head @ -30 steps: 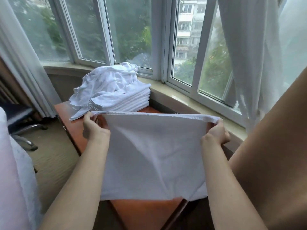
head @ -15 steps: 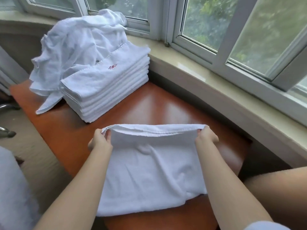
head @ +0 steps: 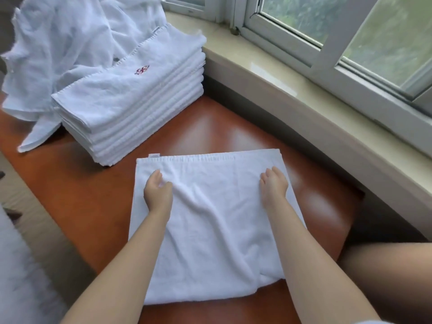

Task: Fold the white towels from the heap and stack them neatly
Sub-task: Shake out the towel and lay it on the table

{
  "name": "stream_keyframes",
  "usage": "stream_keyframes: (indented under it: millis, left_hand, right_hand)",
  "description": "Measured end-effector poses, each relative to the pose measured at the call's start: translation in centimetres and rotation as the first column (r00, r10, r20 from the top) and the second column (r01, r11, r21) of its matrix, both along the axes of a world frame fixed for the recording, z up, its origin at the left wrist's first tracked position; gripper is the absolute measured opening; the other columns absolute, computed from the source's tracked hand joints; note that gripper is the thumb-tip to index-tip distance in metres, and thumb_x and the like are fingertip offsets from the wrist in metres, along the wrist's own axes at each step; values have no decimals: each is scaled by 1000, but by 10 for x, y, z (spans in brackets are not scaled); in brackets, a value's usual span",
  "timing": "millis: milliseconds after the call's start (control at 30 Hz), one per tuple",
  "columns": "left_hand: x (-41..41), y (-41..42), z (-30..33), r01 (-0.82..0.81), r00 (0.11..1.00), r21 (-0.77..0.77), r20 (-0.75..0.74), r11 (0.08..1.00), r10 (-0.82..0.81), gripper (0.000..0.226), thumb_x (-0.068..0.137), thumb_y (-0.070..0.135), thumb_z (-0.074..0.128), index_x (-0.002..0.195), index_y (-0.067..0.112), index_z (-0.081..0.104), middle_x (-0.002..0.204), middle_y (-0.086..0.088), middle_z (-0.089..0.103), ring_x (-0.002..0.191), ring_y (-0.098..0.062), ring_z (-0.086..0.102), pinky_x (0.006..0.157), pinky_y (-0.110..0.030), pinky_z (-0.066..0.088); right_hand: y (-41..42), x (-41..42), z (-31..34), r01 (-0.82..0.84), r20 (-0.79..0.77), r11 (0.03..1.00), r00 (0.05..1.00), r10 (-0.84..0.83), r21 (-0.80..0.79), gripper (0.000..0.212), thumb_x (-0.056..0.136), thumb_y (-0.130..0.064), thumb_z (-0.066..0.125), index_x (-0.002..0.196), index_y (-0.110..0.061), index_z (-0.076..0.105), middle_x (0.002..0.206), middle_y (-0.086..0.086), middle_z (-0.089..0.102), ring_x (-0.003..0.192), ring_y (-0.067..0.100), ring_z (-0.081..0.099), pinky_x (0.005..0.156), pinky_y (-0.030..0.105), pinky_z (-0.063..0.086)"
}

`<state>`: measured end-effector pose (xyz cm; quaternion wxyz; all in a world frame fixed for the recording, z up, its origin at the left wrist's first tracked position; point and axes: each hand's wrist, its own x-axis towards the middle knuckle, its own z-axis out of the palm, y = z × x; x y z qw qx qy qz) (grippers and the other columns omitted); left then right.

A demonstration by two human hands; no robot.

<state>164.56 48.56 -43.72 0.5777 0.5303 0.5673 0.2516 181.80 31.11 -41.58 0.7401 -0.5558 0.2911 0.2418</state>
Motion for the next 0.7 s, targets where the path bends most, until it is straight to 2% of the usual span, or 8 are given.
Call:
stream_keyframes:
  millis: [67,167,233,300,400,533,633,700]
  left_hand:
    - [-11,-17,-1,72,994,41,-85,997,-68,52,88,0,56,138,14,51,140,0,52,130,-14,48,103,-24,39]
    - [-34,-53,1,173,966,63,-206,983,-157,51,88,2,60,138,13,51,141,-2,51,132,-18,45,102,-25,38]
    - [-51,-80,4,213,949,74,-252,974,-188,50,88,3,60,136,15,52,141,-2,51,132,-19,46,97,-23,39]
    - [-70,-106,6,273,914,97,-337,957,-227,46,88,5,60,133,15,56,139,-4,53,129,-21,48,91,-23,40]
    - [-102,-138,8,362,836,153,-490,920,-248,41,88,6,55,129,12,58,139,-7,52,128,-24,46,102,-33,41]
    - [-143,-174,-2,594,549,97,-774,798,-315,48,97,19,44,145,21,41,157,-3,25,144,-20,21,115,-37,26]
    - [-149,-205,-7,611,473,129,-851,781,-230,50,101,22,34,150,27,29,161,-4,10,148,-21,9,120,-39,15]
    - [-147,-226,-10,704,415,167,-885,690,-209,53,99,15,33,150,28,28,161,-4,9,148,-20,7,121,-38,10]
  right_hand:
    - [-6,-20,4,-101,48,992,993,105,-75,23,96,-5,47,97,-27,52,84,-5,53,72,7,54,71,17,47]
    - [-19,-54,5,-258,74,954,960,271,-154,34,95,-8,51,128,-15,55,120,1,57,110,20,58,101,30,46]
    - [-34,-73,7,-323,80,925,935,344,-201,36,94,-7,51,130,-11,54,127,5,56,116,22,56,102,33,46]
    - [-53,-89,7,-349,83,898,920,383,-268,35,94,-7,51,128,-11,56,127,6,58,111,22,57,94,31,48]
    - [-89,-113,7,-359,104,841,896,432,-404,37,92,-5,47,127,-13,54,128,3,54,101,18,53,82,26,42]
    - [-133,-145,-4,-418,80,544,736,672,-727,43,91,-4,48,133,-14,51,139,3,43,122,22,46,94,31,44]
    - [-154,-159,-8,-301,123,480,733,669,-824,51,89,-4,53,138,-16,45,147,4,33,131,24,32,100,36,38]
    - [-168,-159,-10,-295,94,466,757,647,-834,52,90,-10,53,140,-15,41,148,5,31,129,26,31,100,38,38]
